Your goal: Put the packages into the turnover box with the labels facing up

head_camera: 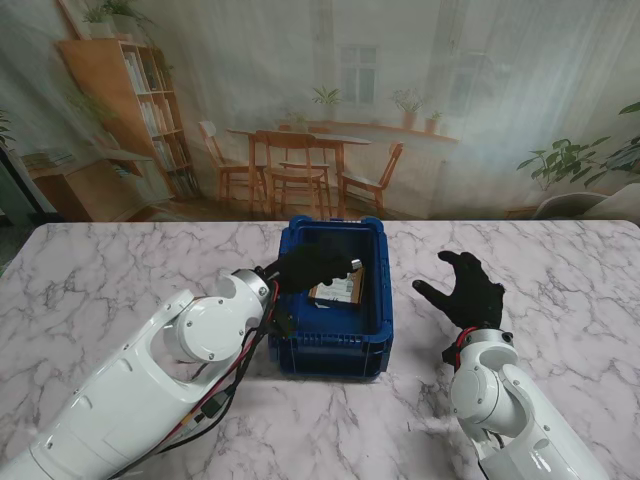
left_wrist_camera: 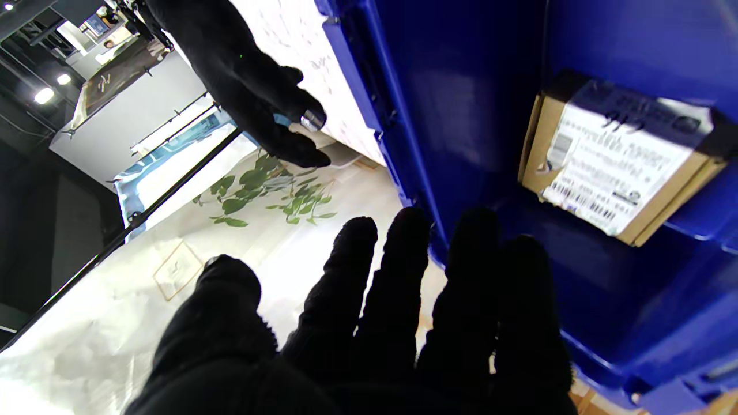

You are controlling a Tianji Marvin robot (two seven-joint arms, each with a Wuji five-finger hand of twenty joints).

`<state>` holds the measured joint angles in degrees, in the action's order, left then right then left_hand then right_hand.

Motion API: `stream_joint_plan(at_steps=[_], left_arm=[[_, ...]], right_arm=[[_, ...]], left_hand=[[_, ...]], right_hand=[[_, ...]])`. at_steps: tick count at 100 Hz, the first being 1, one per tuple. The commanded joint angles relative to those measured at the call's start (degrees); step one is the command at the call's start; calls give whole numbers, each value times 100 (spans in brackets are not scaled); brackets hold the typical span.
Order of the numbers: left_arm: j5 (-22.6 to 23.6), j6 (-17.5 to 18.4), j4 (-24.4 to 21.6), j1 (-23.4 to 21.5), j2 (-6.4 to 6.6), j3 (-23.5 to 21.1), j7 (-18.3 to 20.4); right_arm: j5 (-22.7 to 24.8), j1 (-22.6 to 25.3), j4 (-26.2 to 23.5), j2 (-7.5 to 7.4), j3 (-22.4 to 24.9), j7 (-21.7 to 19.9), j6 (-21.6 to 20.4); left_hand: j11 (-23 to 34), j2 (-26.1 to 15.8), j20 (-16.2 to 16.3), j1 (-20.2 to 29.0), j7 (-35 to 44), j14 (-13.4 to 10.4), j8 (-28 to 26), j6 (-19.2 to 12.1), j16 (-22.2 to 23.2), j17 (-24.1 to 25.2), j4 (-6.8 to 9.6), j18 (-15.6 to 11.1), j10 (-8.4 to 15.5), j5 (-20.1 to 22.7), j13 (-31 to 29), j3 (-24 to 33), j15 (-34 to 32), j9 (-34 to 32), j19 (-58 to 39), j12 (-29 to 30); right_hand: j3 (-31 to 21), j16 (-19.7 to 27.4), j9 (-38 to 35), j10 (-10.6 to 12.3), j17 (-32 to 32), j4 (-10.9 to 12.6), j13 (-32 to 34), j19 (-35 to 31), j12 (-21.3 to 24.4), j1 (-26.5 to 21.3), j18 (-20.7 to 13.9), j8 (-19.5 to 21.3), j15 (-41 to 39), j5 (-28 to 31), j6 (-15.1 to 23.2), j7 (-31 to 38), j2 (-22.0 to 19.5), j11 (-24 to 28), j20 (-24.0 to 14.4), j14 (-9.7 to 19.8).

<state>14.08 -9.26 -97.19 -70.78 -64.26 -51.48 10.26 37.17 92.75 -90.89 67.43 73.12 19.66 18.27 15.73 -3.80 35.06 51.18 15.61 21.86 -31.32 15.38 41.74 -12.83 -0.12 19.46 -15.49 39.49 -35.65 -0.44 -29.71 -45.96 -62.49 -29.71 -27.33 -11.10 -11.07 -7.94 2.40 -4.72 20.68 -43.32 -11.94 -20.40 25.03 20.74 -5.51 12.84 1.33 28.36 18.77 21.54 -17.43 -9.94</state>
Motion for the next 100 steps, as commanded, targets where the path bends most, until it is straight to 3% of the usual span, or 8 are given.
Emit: stream_joint_plan(at_steps=[1, 16, 46, 73, 100], left_arm=[[-80, -60, 127, 75, -85, 132, 121], [-163, -183, 309, 246, -133, 331, 117], [-220, -384, 503, 489, -71, 523, 510], [-356, -511, 861, 780, -85, 812, 719], [-333, -603, 1054, 1054, -77, 1111, 926]], right_arm=[[-5, 20, -2, 19, 1, 10, 36], [-15, -5, 16, 18, -21, -9, 50], [-19, -27, 39, 17, -39, -25, 66], [-24, -50, 63, 20, -68, -18, 89], [26, -74, 109, 16, -105, -3, 100]], left_hand=[[82, -197, 212, 182, 90, 128, -73, -24, 79, -70, -47, -66, 70, 113, -30, -124, -119, 33, -332, -45], [-154, -183, -64, 206, 382, 165, -348, 27, -433, -278, -48, 8, 18, 301, -205, -122, 360, -133, 46, 410], [-172, -170, -124, 214, 411, 289, -386, 104, -553, -530, -50, 119, -113, 475, -438, -117, 220, -389, -190, 529], [-345, -222, -328, 215, 60, 65, -146, -32, -669, 81, -64, 129, 31, 166, -33, -126, 451, -5, 254, 605], [-393, -227, -218, 174, -77, -77, -53, -119, -642, 238, -69, 131, 143, 46, 42, -134, 575, 117, 298, 544]], right_hand=[[-98, -34, 112, -13, -96, 58, -138, 92, 26, 31, -226, -111, 94, -156, -102, 42, -215, -130, -93, 98], [-98, -37, 118, -17, -97, 59, -141, 96, 28, 32, -228, -106, 91, -164, -115, 43, -223, -133, -99, 100], [-90, -39, 114, -23, -98, 61, -150, 101, 33, 31, -239, -97, 88, -176, -126, 43, -239, -143, -115, 97], [-77, -38, 116, -24, -112, 67, -169, 113, 46, 23, -246, -92, 93, -174, -131, 42, -276, -172, -123, 100], [-56, -38, 115, -31, -120, 74, -177, 123, 49, 10, -249, -89, 93, -176, -130, 38, -303, -181, -131, 97]])
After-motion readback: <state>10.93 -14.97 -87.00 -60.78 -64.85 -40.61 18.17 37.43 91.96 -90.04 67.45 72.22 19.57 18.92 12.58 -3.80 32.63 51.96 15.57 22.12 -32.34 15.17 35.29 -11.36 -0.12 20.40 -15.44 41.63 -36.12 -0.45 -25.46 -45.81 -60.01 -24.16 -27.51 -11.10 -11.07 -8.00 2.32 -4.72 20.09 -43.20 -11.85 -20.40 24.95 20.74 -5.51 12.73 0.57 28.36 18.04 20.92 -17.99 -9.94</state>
